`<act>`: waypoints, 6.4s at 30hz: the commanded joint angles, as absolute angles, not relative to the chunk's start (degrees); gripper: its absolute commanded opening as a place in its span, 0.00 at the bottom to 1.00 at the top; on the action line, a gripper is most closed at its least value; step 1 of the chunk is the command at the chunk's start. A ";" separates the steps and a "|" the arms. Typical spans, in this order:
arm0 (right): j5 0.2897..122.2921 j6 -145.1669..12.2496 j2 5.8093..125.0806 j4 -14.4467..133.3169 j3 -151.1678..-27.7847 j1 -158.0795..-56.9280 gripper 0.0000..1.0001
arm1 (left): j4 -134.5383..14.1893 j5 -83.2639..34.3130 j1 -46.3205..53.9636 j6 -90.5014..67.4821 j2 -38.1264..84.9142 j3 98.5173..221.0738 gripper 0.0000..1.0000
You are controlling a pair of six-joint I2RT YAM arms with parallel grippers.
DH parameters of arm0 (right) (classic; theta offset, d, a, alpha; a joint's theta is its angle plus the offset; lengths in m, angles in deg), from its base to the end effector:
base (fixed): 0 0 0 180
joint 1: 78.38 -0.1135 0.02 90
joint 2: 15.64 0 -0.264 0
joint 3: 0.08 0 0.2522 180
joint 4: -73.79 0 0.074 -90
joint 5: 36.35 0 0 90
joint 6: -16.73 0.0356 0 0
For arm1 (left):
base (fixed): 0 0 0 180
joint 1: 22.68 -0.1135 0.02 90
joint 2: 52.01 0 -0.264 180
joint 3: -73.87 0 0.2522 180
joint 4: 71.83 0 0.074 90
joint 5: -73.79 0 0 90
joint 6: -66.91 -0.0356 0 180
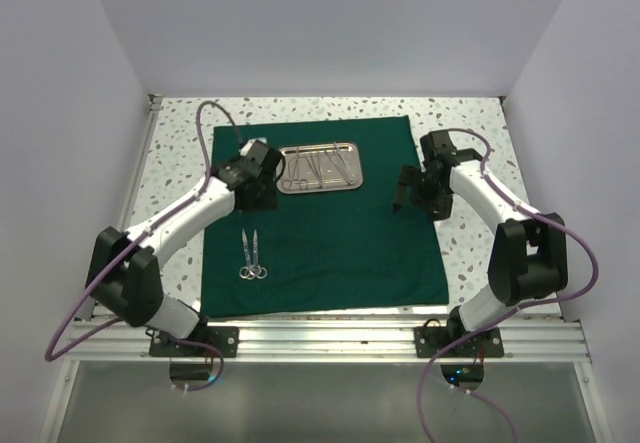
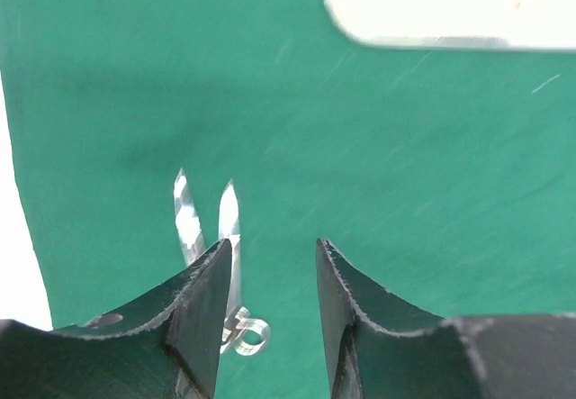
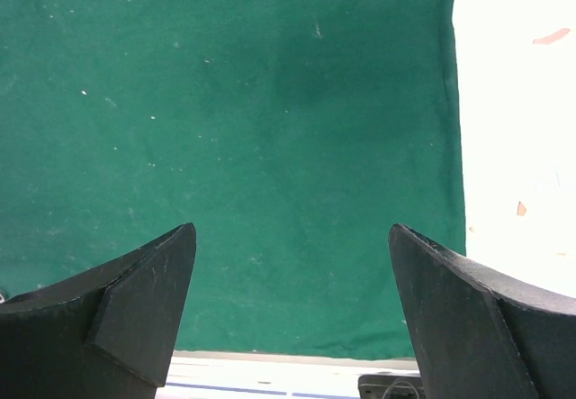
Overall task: Open and lay out the surgical kit
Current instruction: Pick up the medical item from the container, then place the medical item in the surgical kit, then pick up the medical item from the container.
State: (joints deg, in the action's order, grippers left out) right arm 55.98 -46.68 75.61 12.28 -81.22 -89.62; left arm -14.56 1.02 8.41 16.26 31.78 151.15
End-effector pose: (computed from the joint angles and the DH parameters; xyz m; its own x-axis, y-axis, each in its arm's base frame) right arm 0.3024 0.0616 0.2292 -0.9251 0.2721 -0.2647 0.2312 0.9569 0.1756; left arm 0.2536 -0.1406 0.2505 -0.8357 -0.2032 -0.5101 -0.1924 0.9785 -0.0747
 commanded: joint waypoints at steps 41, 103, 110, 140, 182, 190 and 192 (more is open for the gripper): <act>46.88 -44.80 66.98 -1.05 -85.38 -89.89 0.93 | -20.62 -6.20 0.26 0.20 92.48 212.26 0.38; 55.41 -47.52 74.10 8.88 -85.21 -89.80 0.92 | -26.52 -2.33 4.92 10.22 39.40 145.55 0.00; 54.09 -47.52 73.84 8.88 -84.33 -89.98 0.92 | -25.46 -2.77 5.62 10.48 38.60 145.37 0.10; 49.52 -45.32 66.89 5.01 -80.46 -89.80 0.93 | -17.47 -8.22 5.45 2.57 84.12 208.91 0.34; 50.31 -49.10 76.56 6.06 -87.58 -89.71 0.93 | -12.02 -2.33 5.53 0.47 89.42 212.34 0.00; 51.80 -49.02 76.21 6.86 -87.23 -89.63 0.93 | -12.10 -2.68 5.71 3.36 75.03 204.19 0.00; 52.33 -48.84 76.12 7.38 -86.71 -89.71 0.93 | -14.11 -2.85 6.15 4.85 71.06 196.58 0.00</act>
State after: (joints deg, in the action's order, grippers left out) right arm 50.60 -47.89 76.74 5.90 -85.52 -89.62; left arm -13.41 -2.48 5.57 2.43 81.76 202.95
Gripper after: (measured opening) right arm 0.931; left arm 0.008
